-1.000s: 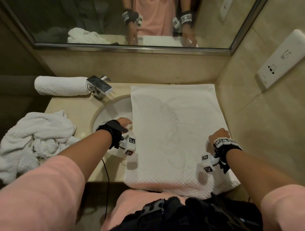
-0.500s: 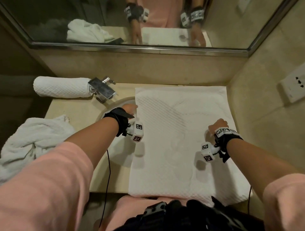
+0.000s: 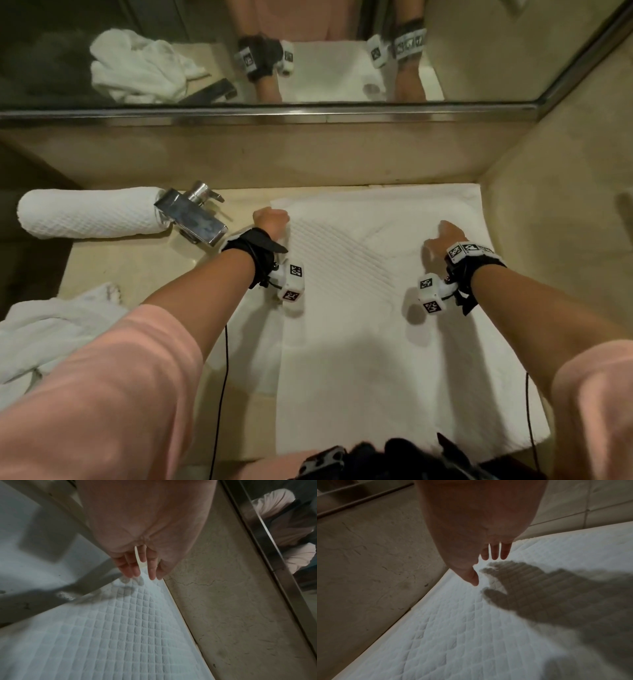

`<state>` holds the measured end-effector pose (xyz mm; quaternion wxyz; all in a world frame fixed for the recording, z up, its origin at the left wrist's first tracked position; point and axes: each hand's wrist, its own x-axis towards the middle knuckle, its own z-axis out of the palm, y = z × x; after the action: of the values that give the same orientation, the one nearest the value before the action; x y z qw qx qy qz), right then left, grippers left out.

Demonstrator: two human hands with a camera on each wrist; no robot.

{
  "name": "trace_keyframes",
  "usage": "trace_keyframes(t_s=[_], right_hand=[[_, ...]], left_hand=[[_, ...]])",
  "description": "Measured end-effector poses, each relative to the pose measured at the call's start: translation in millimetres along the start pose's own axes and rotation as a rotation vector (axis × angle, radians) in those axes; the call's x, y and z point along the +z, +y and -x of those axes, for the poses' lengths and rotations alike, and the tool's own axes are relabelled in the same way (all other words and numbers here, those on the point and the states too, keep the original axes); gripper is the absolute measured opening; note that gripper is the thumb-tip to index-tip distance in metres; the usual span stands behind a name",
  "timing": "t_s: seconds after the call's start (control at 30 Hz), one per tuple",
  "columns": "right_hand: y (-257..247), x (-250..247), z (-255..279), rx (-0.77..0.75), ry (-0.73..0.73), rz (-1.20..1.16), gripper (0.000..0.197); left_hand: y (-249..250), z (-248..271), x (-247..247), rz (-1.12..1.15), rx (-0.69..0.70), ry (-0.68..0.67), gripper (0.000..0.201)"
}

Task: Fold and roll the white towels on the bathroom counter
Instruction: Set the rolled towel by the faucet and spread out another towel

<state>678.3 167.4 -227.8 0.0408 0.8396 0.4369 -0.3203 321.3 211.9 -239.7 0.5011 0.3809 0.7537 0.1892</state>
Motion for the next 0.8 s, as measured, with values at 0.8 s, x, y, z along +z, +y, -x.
trace_keyframes(t_s=[0.8], right_hand=[[-14.9, 13.4, -24.1, 0.054, -0.054, 0.095, 0.084]], left_hand=[[11.8, -48.4, 13.8, -0.298, 0.241, 0.165, 0.041]])
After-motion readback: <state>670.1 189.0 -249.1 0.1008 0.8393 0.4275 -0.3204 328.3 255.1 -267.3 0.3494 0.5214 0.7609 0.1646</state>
